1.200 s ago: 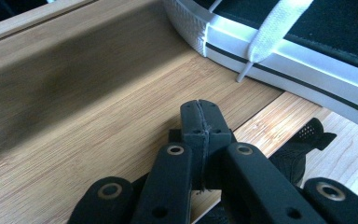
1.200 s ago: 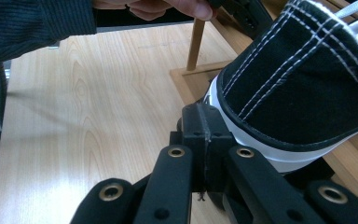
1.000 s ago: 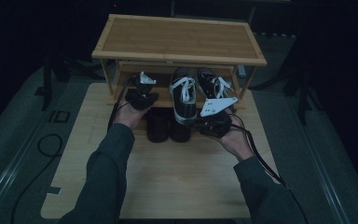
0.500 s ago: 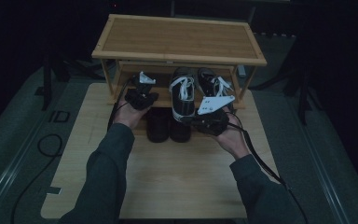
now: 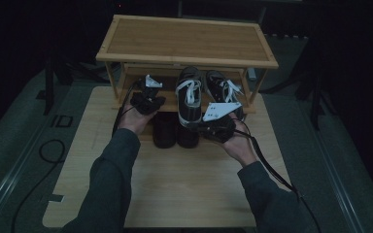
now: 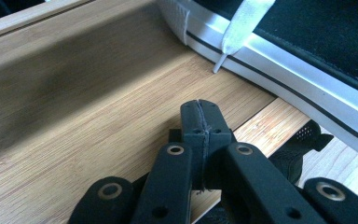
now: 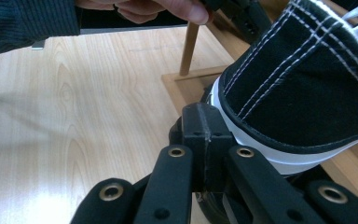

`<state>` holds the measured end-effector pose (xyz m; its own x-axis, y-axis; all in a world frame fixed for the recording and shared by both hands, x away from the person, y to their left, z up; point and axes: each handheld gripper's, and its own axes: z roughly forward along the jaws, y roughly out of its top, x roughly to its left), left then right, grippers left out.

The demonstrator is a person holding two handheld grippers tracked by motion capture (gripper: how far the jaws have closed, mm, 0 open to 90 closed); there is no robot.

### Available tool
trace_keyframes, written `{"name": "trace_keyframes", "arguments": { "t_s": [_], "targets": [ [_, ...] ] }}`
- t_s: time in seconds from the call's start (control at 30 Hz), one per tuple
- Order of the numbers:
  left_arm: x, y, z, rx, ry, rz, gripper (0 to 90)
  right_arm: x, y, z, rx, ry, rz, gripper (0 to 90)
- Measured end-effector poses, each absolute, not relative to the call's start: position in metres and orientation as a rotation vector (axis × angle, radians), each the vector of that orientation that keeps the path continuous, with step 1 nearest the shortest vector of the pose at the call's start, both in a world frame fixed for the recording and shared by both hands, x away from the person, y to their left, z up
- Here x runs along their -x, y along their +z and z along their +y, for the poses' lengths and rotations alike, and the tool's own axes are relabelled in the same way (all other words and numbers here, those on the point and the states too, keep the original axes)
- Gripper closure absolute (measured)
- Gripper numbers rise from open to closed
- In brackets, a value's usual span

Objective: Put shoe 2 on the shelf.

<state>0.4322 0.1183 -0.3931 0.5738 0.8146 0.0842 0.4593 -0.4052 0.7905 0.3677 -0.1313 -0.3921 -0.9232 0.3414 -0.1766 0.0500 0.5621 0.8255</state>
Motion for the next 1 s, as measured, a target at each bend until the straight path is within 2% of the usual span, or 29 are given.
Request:
{"name": "trace_keyframes", "arguments": {
  "t_s": [0.4,1.0],
  "targets": [
    [-0.433,-0.393,0.120,-2.053,0.597,1.018,90.0,-0.373,-0.381,-0.132,-0.317,1.253,2.464,90.0],
    [-0.433,-0.394,0.120,-2.044,0.598,1.019,90.0,-0.384,-0.387,-0.124,-0.333,1.241,2.450,90.0]
  ]
}}
